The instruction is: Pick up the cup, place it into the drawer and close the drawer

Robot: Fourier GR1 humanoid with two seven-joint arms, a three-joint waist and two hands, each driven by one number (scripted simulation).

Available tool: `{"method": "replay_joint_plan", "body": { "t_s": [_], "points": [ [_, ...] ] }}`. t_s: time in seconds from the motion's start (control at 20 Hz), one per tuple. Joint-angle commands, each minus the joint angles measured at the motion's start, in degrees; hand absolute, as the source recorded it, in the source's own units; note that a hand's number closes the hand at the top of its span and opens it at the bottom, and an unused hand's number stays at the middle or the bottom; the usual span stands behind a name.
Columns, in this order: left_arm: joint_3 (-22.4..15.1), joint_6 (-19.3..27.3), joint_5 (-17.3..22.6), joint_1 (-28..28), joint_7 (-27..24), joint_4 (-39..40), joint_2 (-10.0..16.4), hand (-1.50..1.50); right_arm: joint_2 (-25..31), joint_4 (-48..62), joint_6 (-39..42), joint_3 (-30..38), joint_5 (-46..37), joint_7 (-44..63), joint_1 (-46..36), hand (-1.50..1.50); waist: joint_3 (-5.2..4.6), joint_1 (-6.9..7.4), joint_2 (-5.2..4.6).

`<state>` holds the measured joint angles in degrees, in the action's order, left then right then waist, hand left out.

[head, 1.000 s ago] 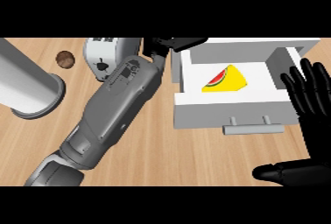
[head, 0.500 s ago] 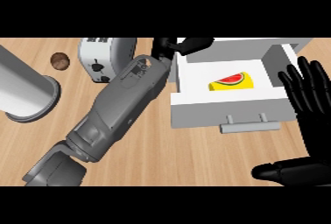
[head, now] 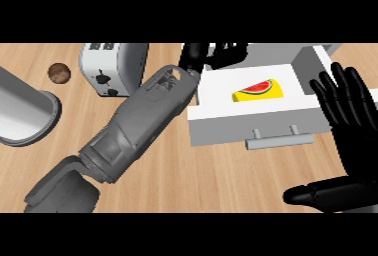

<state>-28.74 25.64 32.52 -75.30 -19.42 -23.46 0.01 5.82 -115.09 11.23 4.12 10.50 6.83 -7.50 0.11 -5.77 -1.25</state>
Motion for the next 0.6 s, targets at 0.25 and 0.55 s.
{"method": "replay_joint_plan", "body": {
  "t_s": [0.25, 0.55],
  "points": [
    [-5.4, 1.7, 3.3, -1.0, 1.3, 0.8, 0.0, -1.5, -0.4, 1.4, 0.7, 0.9, 2.2, -1.2, -0.8, -1.5, 0.01, -0.68, -0.3],
    [-3.4, 1.1, 9.2, -0.3, -2.7, -3.7, 0.0, -1.5, 0.9, -0.9, 2.4, 2.6, 7.0, 1.0, -0.4, -1.5, -0.03, -0.09, 0.17]
  ]
}}
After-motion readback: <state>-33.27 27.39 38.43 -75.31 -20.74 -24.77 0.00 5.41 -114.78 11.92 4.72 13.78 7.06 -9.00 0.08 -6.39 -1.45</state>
